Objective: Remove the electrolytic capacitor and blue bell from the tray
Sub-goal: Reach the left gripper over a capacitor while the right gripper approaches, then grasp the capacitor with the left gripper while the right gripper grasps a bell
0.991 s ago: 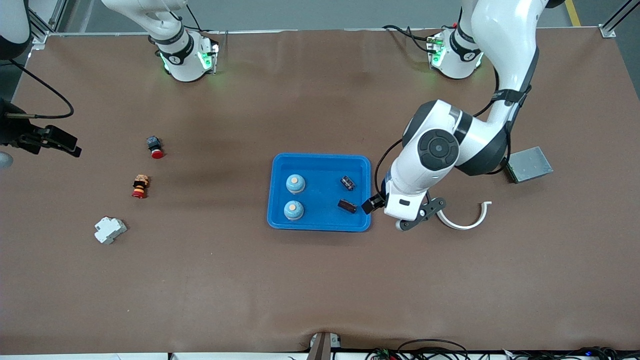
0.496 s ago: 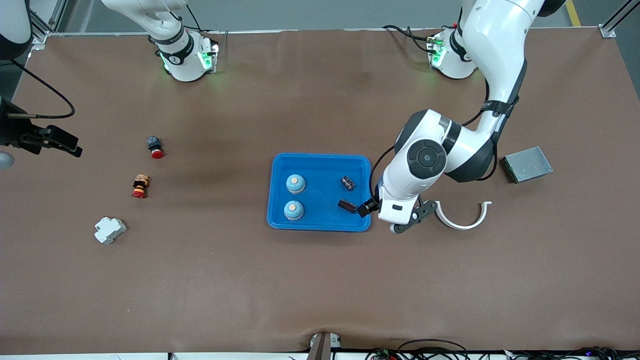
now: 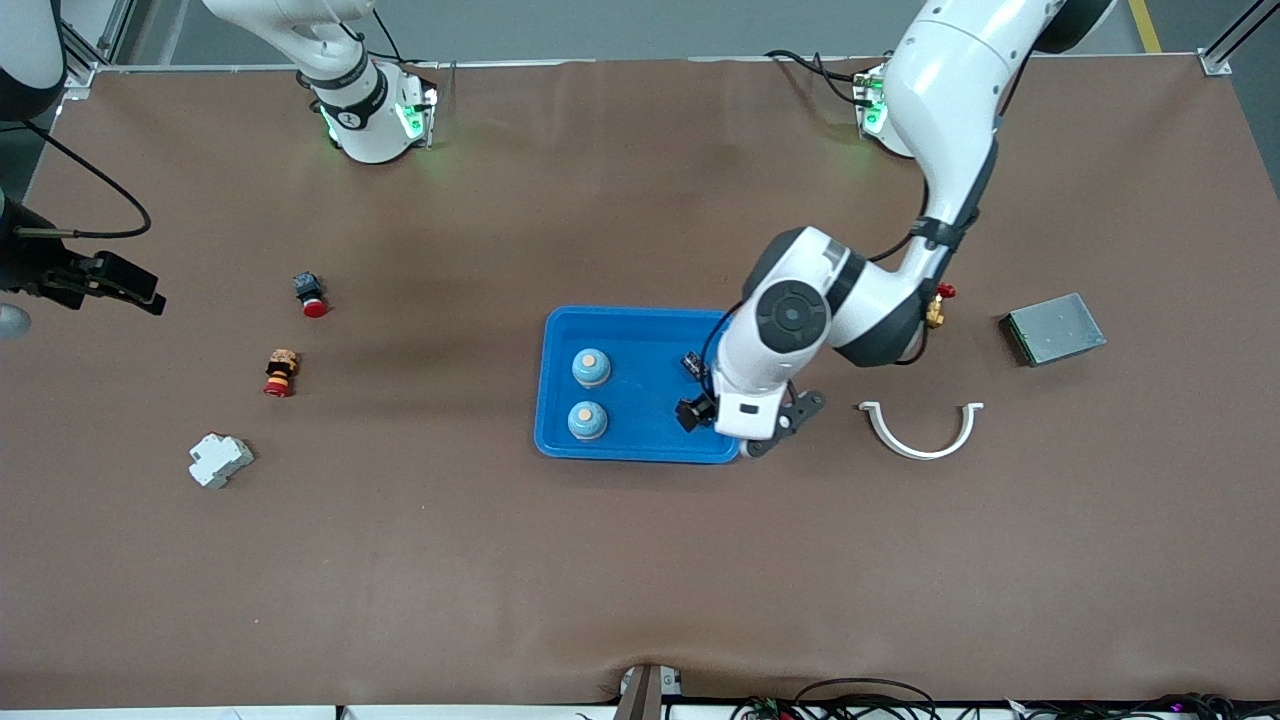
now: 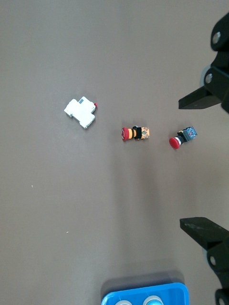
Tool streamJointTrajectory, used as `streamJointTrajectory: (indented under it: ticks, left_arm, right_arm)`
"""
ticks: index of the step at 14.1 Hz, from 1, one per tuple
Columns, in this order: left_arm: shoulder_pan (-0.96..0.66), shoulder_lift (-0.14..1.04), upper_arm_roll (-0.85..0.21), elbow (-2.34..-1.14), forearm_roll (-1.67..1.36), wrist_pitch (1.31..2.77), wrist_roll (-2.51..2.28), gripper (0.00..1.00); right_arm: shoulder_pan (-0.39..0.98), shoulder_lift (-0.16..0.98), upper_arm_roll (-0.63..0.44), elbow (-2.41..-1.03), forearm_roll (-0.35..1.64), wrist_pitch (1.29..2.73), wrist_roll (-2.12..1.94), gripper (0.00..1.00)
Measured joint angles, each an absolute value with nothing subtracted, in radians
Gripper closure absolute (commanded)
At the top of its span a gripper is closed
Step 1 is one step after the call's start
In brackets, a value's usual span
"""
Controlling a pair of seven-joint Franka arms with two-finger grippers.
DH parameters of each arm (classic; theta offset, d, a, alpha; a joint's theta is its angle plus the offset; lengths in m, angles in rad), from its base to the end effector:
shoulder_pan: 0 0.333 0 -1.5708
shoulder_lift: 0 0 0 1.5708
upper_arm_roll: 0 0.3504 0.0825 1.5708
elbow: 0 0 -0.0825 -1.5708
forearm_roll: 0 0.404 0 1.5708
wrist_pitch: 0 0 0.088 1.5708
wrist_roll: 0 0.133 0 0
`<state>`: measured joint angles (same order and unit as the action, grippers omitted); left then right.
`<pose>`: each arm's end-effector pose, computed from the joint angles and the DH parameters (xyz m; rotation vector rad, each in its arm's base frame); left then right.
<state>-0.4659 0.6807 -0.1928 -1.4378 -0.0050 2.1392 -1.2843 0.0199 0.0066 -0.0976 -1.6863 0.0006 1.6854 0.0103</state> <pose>0.6199 -0.4461 0.2896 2.8718 1.0034 -0.1288 0.5811 -0.0450 0.5819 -3.1383 0.1383 0.0117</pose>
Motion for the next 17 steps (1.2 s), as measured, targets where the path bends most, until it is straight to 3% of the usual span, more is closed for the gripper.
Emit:
streamJointTrajectory:
  ticks: [8, 11, 17]
  left_arm:
    - [-0.521, 0.766, -0.192, -1.438, 0.052, 2.14, -1.477, 0.0]
    - [-0.53, 0.793, -0.191, -1.437, 0.06, 2.14, -1.499, 0.0]
    - [-0.53, 0.818, -0.188, -1.436, 0.069, 2.149, -1.545, 0.0]
  right_arm:
    - [0.044, 0.009, -0.094, -1.713, 0.026, 1.693, 0.071, 0.0]
    - [0.161, 0.011, -0.087, -1.769, 0.031, 1.753, 0.273, 0.0]
    - [0.458, 0.065, -0.078, -1.937, 0.032, 2.005, 0.63, 0.0]
